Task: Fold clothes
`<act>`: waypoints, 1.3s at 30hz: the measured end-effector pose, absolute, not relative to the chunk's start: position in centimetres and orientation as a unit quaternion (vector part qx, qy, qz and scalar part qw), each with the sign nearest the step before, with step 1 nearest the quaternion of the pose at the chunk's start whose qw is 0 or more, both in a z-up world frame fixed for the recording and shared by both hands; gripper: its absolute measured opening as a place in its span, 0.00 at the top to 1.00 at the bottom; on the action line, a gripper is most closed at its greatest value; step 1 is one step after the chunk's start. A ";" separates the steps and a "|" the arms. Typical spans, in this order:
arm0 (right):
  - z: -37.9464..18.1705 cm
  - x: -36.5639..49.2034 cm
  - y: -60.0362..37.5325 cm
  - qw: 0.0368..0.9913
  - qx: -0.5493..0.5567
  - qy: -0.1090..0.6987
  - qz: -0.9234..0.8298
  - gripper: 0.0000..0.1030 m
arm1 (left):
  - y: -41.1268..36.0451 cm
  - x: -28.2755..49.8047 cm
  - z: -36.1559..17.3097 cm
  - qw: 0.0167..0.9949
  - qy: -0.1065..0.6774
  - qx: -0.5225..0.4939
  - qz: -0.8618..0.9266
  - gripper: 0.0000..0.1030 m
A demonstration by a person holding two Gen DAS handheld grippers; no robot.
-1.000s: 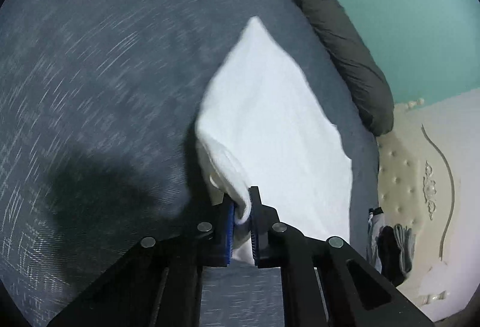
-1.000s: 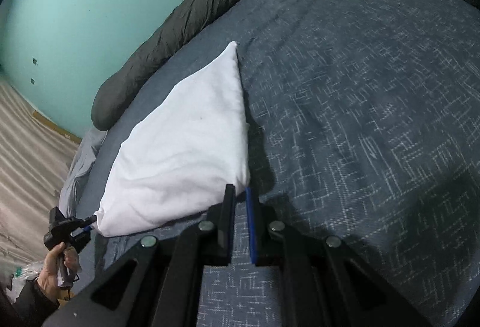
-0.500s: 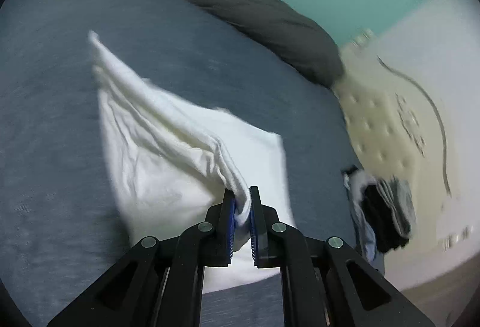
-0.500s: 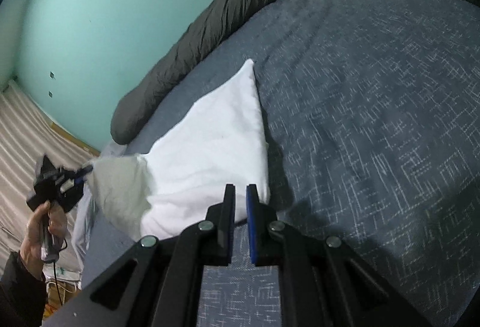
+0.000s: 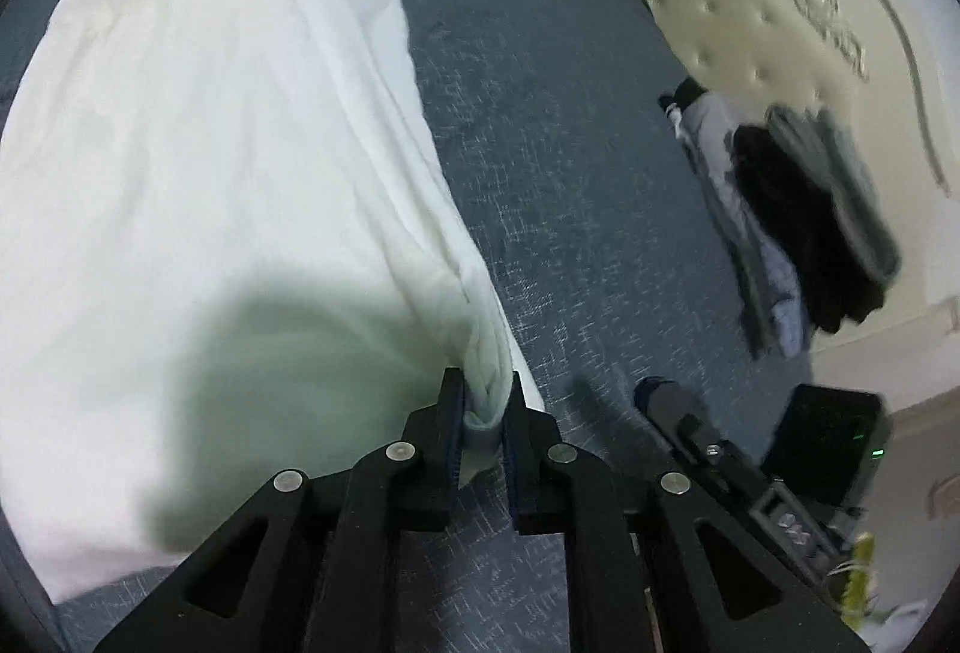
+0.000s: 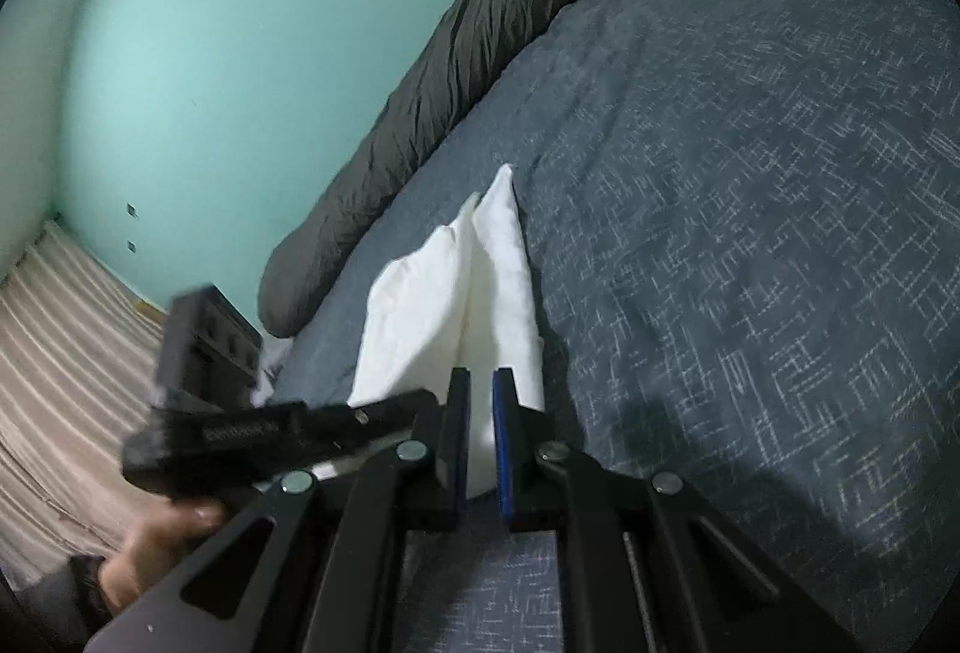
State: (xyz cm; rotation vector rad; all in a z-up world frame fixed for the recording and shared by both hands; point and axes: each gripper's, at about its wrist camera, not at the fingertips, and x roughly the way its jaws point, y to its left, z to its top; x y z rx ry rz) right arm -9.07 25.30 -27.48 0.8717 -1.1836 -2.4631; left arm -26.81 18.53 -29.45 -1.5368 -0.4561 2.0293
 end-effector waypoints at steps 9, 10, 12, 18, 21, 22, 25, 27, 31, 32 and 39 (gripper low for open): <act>-27.5 -11.6 23.1 0.171 0.321 -0.400 -0.841 0.54 | 14.4 -26.9 -25.6 0.260 -0.163 -0.534 0.788 0.53; -27.8 -11.9 22.8 0.169 0.326 -0.399 -0.840 0.54 | 13.7 -26.9 -25.6 0.252 -0.157 -0.534 0.792 0.53; -28.3 -12.2 22.6 0.164 0.334 -0.402 -0.837 0.54 | 12.4 -27.0 -26.1 0.237 -0.154 -0.538 0.795 0.53; -29.0 -12.4 22.2 0.164 0.348 -0.409 -0.827 0.54 | 8.8 -26.6 -27.6 0.209 -0.147 -0.540 0.802 0.53; -29.1 -13.1 21.5 0.171 0.356 -0.405 -0.825 0.54 | 8.0 -26.3 -28.1 0.205 -0.145 -0.538 0.805 0.53; -29.2 -13.3 21.3 0.171 0.359 -0.403 -0.824 0.54 | 7.9 -26.2 -28.2 0.205 -0.145 -0.537 0.805 0.53; -29.6 -14.2 20.5 0.170 0.372 -0.397 -0.822 0.54 | 7.9 -26.0 -28.3 0.205 -0.141 -0.534 0.808 0.53; -29.8 -14.6 20.1 0.171 0.377 -0.396 -0.820 0.63 | 8.0 -25.9 -28.2 0.205 -0.135 -0.533 0.810 0.53; -30.0 -15.1 19.7 0.179 0.379 -0.390 -0.820 0.87 | 8.0 -25.9 -28.3 0.204 -0.129 -0.534 0.810 0.53; -29.8 -15.1 19.7 0.179 0.375 -0.388 -0.823 0.90 | 7.9 -25.9 -28.4 0.205 -0.130 -0.535 0.809 0.53; -26.3 -13.6 20.7 0.181 0.325 -0.374 -0.850 0.95 | 8.5 -25.3 -28.6 0.212 -0.121 -0.541 0.804 0.53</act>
